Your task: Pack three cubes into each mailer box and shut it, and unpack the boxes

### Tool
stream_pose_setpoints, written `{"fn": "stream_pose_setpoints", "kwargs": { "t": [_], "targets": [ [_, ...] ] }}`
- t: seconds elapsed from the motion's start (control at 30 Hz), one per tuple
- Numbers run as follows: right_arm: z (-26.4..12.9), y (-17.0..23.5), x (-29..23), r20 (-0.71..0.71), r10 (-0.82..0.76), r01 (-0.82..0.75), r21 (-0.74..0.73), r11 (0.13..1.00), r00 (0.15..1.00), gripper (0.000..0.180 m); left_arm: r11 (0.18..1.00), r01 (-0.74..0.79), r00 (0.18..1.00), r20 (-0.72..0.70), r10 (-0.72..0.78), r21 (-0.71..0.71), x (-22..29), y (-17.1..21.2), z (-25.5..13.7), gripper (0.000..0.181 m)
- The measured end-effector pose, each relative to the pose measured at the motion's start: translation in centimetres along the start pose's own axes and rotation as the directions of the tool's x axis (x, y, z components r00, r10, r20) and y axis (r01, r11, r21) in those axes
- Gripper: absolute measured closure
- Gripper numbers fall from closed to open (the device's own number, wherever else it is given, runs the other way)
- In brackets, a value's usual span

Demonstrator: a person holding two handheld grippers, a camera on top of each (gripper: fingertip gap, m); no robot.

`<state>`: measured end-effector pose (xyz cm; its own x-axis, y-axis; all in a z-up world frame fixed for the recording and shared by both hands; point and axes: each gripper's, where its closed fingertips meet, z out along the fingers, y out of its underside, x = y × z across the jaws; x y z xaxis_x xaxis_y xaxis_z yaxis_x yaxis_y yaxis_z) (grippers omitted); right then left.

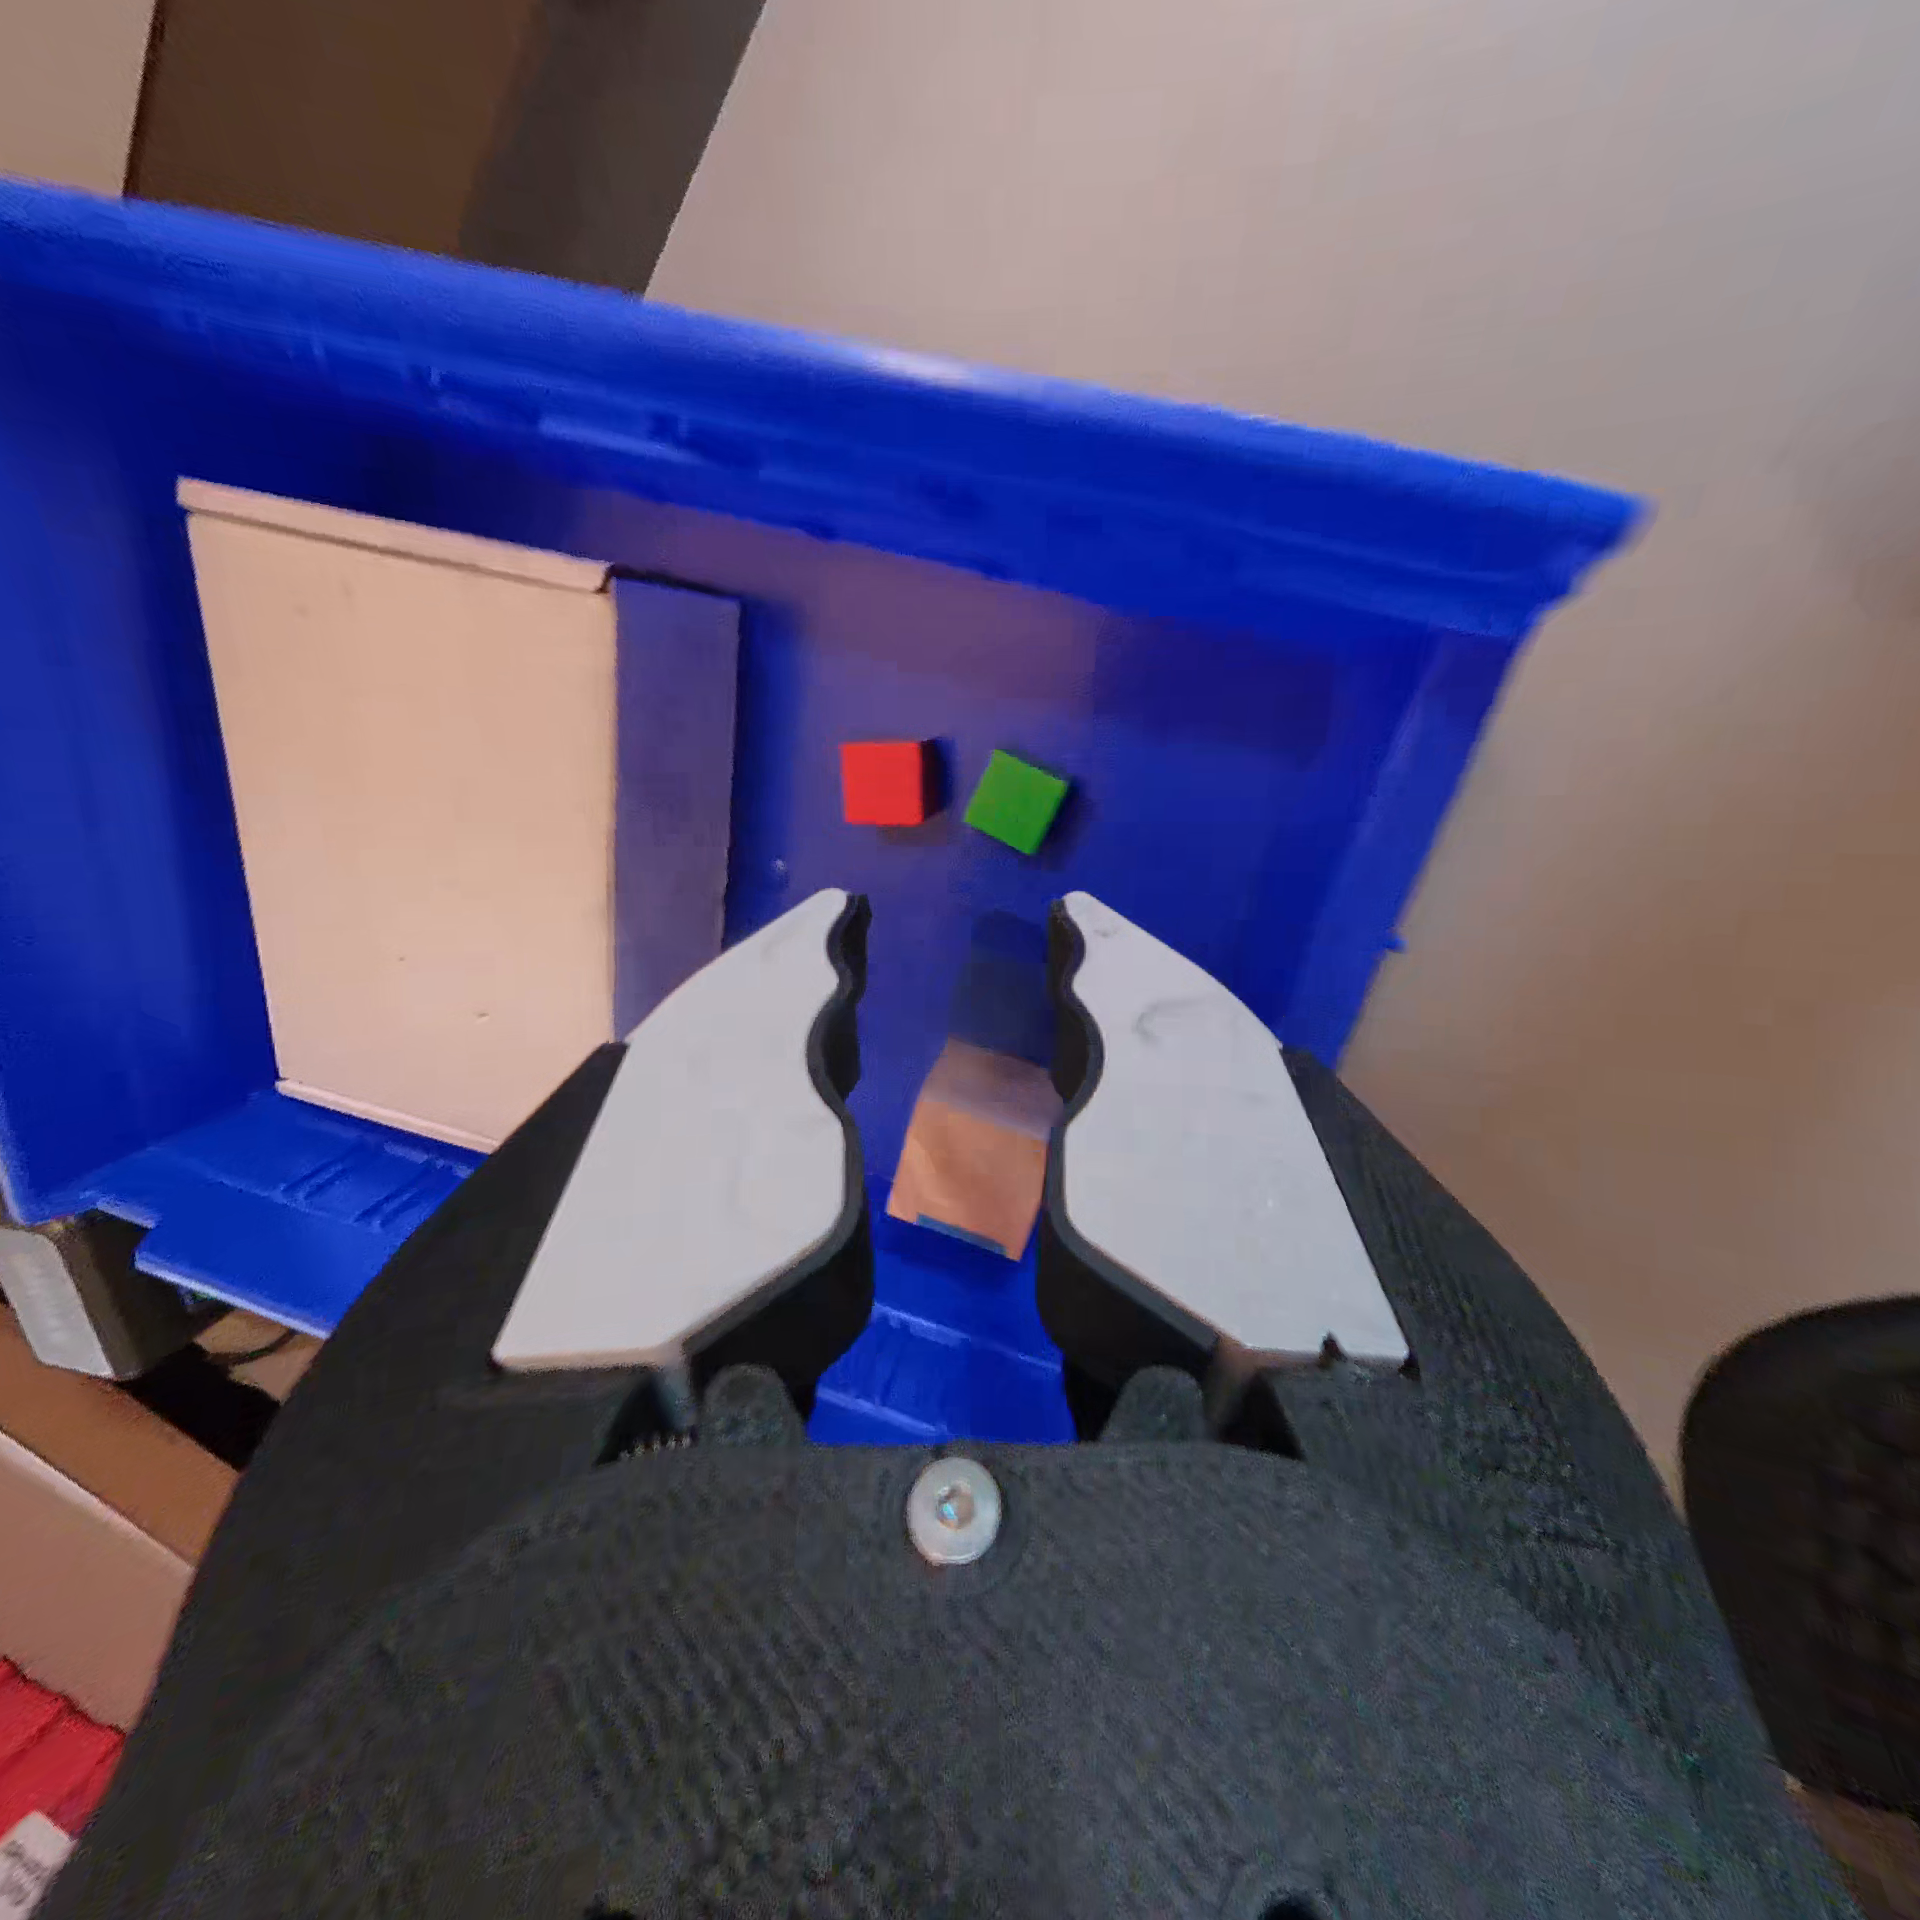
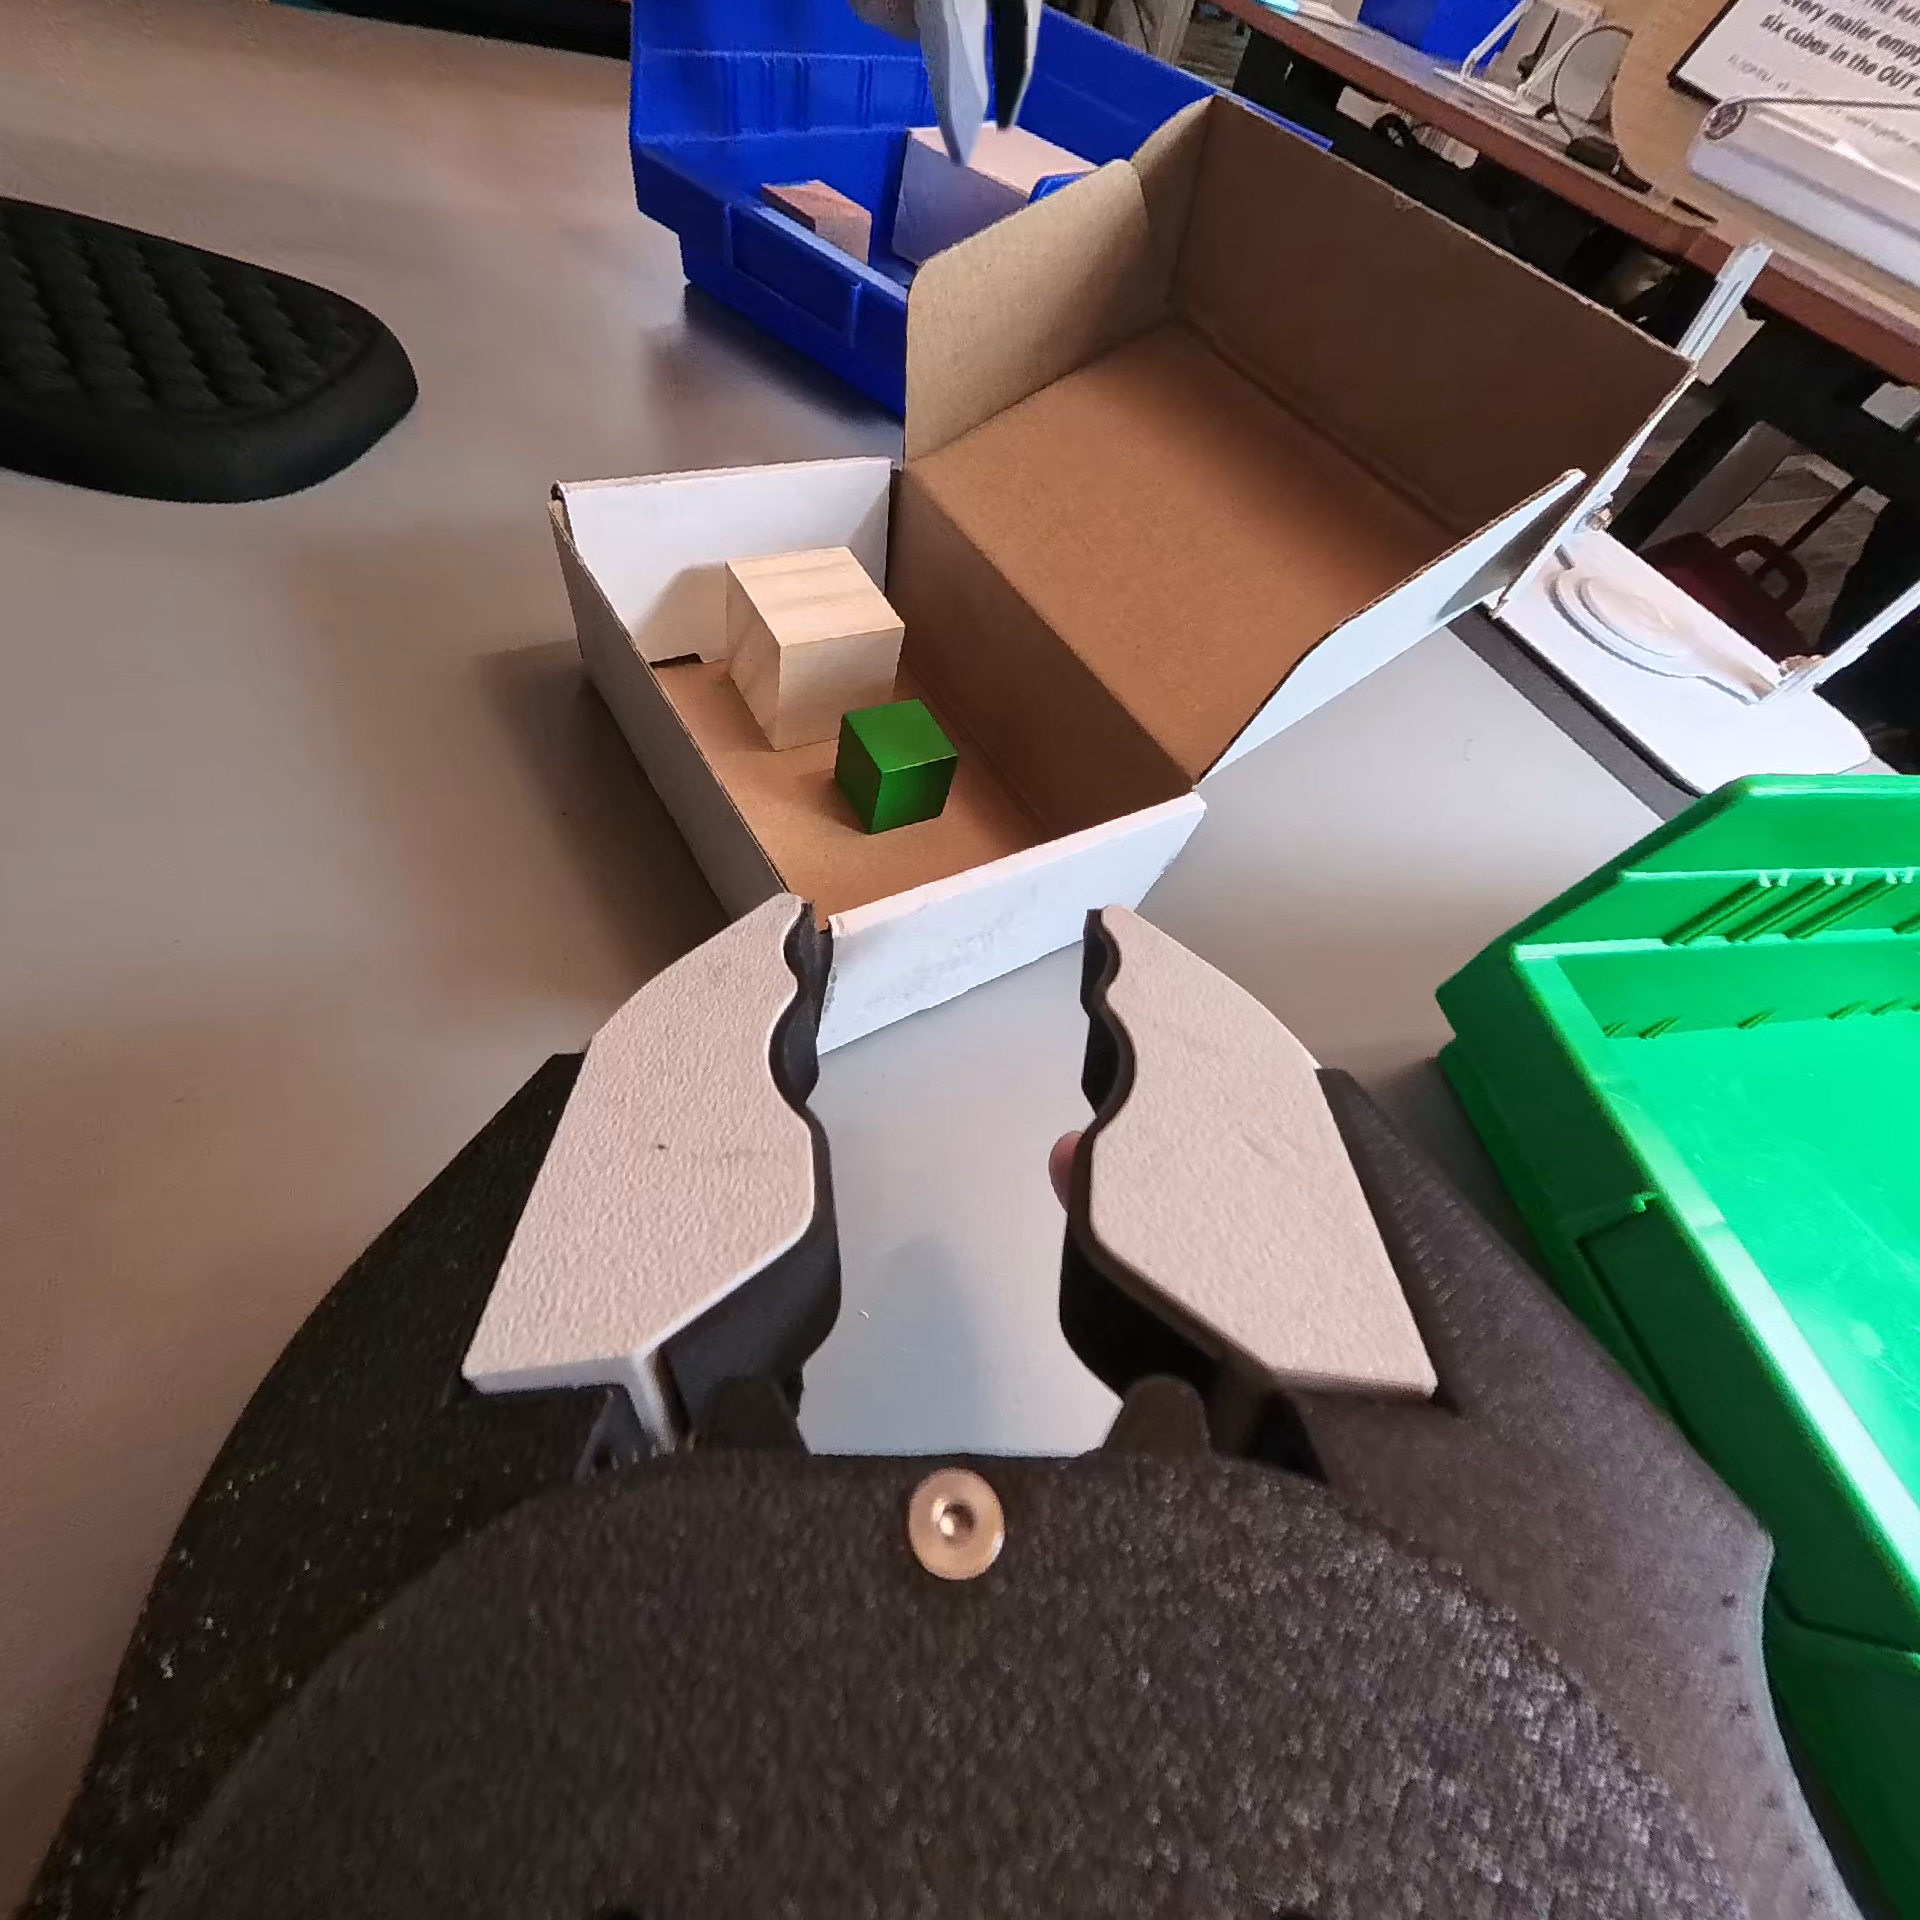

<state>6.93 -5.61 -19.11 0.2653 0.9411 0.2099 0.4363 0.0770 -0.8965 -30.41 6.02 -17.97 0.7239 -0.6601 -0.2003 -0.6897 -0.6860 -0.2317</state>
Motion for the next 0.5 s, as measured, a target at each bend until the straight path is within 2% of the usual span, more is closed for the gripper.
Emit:
{"fn": "stream_pose_setpoints", "kwargs": {
  "t": [0.03,0.2,0.4,0.5],
  "targets": [
    [0.0,0.0,0.0,0.0,0.001,-0.001,0.001,1.0,1.0,0.131,1.0,0.019,1.0,0.004,-0.019,-0.007,-0.6,0.2,0.8,0.148],
    [0.0,0.1,0.1,-0.001,0.008,-0.008,0.002,1.0,1.0,0.131,0.996,0.088,0.996,-0.015,-0.089,-0.029,-2.3,0.4,4.4,0.148],
    [0.0,0.2,0.4,-0.006,0.016,-0.016,0.001,1.0,1.0,0.131,0.993,0.109,0.991,-0.071,-0.112,-0.049,-2.6,0.2,6.8,0.148],
    [0.0,0.3,0.5,-0.007,0.019,-0.019,-0.001,1.0,1.0,0.131,0.991,0.109,0.99,-0.086,-0.115,-0.076,-2.6,0.6,7.5,0.156]
  ]
}}
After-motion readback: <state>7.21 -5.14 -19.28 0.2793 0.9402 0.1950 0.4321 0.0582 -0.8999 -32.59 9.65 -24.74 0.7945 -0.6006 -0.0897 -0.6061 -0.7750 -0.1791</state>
